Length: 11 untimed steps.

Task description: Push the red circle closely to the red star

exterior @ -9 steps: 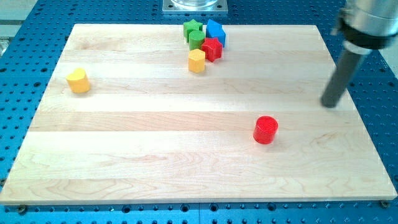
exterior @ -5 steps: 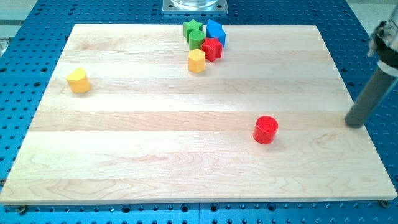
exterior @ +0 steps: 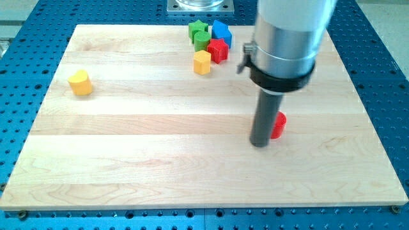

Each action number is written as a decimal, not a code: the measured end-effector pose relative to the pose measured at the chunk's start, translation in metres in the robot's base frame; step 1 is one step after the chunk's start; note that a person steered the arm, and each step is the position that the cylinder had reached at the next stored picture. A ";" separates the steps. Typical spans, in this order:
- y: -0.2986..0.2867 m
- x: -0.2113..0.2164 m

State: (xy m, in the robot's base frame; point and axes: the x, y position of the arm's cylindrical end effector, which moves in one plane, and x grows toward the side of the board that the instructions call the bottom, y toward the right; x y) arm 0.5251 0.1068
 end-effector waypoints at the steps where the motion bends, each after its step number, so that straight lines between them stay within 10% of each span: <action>1: 0.047 -0.006; 7: -0.143 -0.096; 11: -0.060 -0.174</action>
State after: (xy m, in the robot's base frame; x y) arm 0.3511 0.0471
